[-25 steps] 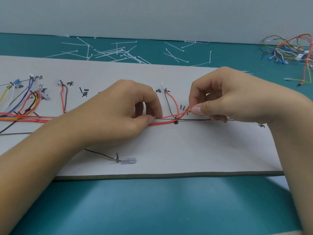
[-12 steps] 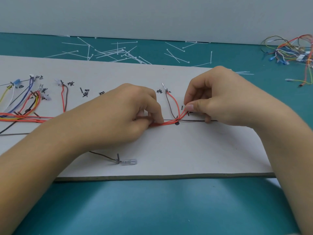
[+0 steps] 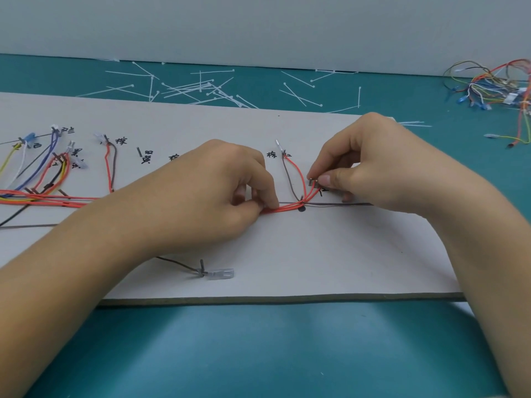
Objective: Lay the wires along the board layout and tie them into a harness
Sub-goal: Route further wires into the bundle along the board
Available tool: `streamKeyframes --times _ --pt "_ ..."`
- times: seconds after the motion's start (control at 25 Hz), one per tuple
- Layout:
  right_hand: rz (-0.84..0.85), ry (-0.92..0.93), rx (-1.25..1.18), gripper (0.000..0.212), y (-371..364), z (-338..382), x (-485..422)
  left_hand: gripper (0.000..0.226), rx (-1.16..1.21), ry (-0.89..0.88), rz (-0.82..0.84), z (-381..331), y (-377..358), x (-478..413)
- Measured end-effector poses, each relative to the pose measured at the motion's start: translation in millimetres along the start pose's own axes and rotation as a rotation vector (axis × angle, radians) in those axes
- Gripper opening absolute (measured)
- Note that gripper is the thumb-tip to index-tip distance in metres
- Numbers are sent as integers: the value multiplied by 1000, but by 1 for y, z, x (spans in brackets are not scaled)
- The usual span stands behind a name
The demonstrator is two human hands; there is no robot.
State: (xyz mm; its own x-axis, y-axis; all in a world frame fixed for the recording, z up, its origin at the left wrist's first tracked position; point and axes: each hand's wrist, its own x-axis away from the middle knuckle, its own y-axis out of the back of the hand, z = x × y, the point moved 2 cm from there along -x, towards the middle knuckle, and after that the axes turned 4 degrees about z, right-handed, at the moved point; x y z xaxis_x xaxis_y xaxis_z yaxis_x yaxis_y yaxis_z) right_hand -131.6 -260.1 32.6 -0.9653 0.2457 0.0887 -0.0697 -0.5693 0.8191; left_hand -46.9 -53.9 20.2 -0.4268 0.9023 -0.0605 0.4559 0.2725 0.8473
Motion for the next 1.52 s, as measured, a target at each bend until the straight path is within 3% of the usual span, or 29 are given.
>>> streamKeyframes --times 0.24,0.52,0.84,1.16,1.28,1.52 --pt "-49 -18 30 22 -2 7 3 16 -4 -30 -42 -1 -4 0" --pt "-110 19 185 17 -5 15 11 34 -54 -107 -86 -9 -12 -4" --pt "-101 73 304 15 -5 26 19 25 -16 -60 -68 -8 -14 -6" --pt "-129 53 197 21 -7 22 15 27 6 -127 -86 -5 -16 -6" --pt "-119 6 110 15 -6 15 10 23 0 -183 -161 -7 -11 -5" --pt "-139 -32 78 15 -10 9 5 22 -26 -122 -288 4 11 2"
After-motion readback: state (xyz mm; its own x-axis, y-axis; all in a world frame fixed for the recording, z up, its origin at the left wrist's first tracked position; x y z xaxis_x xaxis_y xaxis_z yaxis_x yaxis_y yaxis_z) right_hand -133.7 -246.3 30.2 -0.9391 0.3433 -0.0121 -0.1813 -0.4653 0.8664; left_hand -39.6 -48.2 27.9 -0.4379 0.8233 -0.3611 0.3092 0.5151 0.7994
